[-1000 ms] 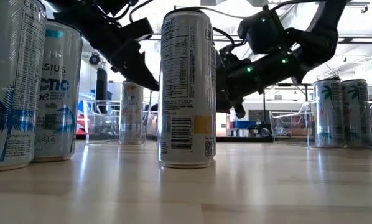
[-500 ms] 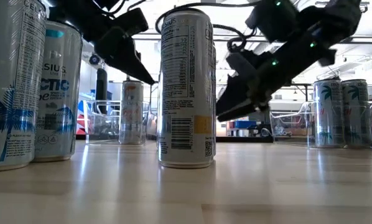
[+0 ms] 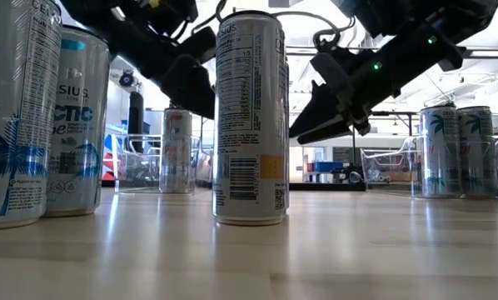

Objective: Sort soda cans
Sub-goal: Put the white/yellow soda can into the top left transparent bin

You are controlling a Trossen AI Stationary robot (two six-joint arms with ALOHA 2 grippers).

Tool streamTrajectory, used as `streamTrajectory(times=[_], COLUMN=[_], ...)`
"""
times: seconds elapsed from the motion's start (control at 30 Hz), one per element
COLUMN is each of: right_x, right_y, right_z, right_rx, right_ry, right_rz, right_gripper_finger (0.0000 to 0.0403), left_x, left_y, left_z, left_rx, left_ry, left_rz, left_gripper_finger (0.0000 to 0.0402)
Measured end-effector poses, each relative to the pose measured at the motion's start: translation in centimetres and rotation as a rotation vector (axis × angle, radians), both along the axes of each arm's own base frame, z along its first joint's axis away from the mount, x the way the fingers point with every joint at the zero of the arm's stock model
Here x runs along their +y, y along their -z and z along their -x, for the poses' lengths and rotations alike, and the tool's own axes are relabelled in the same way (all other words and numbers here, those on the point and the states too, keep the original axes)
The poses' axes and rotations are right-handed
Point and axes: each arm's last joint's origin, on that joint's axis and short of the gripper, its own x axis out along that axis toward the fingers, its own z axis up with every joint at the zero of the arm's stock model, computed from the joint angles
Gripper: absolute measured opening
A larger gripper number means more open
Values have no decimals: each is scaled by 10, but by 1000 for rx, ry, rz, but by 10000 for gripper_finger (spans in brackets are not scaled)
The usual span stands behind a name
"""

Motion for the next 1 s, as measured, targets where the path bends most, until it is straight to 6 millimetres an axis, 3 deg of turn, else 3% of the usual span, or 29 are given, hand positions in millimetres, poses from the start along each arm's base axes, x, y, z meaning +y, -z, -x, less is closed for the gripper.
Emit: streamTrajectory(times=[0.3, 0.53, 0.73, 1.0], right_x=[0, 0, 0, -1], right_y=[0, 0, 0, 0], right_z=[0, 0, 0, 0], right_rx=[-4, -3, -3, -5], right_ry=[1, 2, 1, 18], right_rz=[-1, 0, 0, 13], right_gripper_finger=[174, 174, 174, 174], left_x=[0, -3, -6, -5], left_y=[3, -7, -48, -124], left_z=[-8, -7, 3, 63], left_rx=[-65, -109, -194, -300], left_ry=[-43, -67, -101, -287], left_rz=[69, 64, -8, -314], left_gripper_finger=[318, 242, 242, 242])
